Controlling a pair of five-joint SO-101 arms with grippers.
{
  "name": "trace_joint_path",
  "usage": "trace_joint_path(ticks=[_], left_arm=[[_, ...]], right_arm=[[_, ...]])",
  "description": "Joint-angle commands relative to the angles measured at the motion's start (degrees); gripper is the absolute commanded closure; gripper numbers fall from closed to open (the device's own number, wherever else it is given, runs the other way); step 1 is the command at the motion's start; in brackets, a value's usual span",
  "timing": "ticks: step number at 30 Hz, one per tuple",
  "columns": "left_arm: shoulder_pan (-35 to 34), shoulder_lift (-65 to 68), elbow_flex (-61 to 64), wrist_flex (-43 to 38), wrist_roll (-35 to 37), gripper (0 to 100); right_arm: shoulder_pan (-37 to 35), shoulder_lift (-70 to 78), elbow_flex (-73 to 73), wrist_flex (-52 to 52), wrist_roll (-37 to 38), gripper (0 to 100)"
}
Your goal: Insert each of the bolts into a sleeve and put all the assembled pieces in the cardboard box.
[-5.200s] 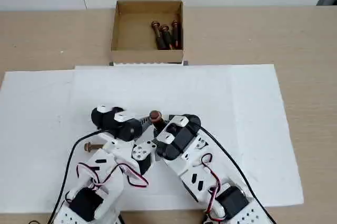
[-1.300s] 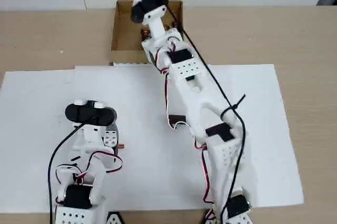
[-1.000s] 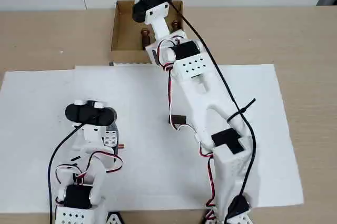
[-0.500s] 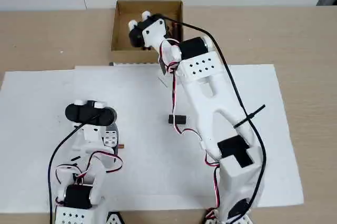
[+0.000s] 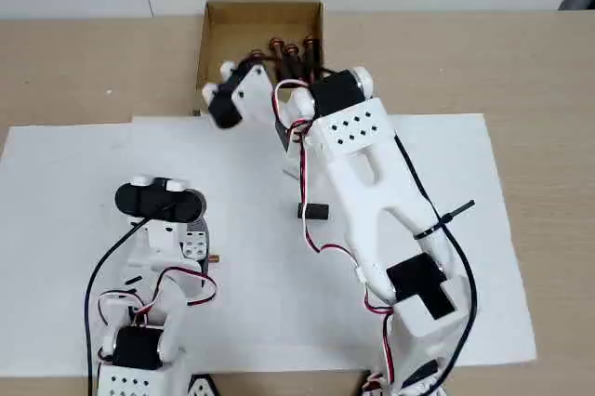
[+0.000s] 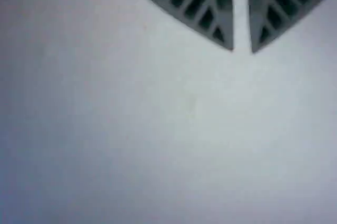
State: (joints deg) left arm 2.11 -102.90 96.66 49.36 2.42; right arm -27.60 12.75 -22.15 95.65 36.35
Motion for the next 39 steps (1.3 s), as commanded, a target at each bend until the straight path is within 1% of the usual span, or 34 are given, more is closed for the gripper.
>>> trace_joint_path(ticks=[1,3,8,12,16,31,35,39], left_arm=[[-1.14,-0.44,-0.31,0.18,-0.35,99],[-3.08,-0.44,-0.31,0.00,-0.35,99],[-10.81,-0.44,-0.31,-0.09,-0.44,99],[-13.80,-0.44,-0.31,0.00,-0.44,99],[-13.89,-0.44,-0.31,0.09,-0.44,99],[-13.80,-0.44,-0.31,0.09,-0.44,99],[-13.80,-0.44,-0.31,0.09,-0.44,99],[-13.80,-0.44,-0.31,0.09,-0.44,99]], right_arm=[[-0.04,-3.38,3.25,0.22,2.20,84.2],[0.04,-3.38,5.10,0.31,2.64,84.2],[0.66,-3.38,9.23,-0.13,5.80,84.1],[0.66,-2.77,10.29,-0.40,8.97,83.2],[0.66,-2.68,12.57,-3.03,11.16,77.9],[0.57,-2.59,27.52,-18.86,14.42,77.9],[0.57,-1.89,29.80,-21.93,14.42,77.9],[0.66,1.54,29.71,-22.90,15.03,78.6]])
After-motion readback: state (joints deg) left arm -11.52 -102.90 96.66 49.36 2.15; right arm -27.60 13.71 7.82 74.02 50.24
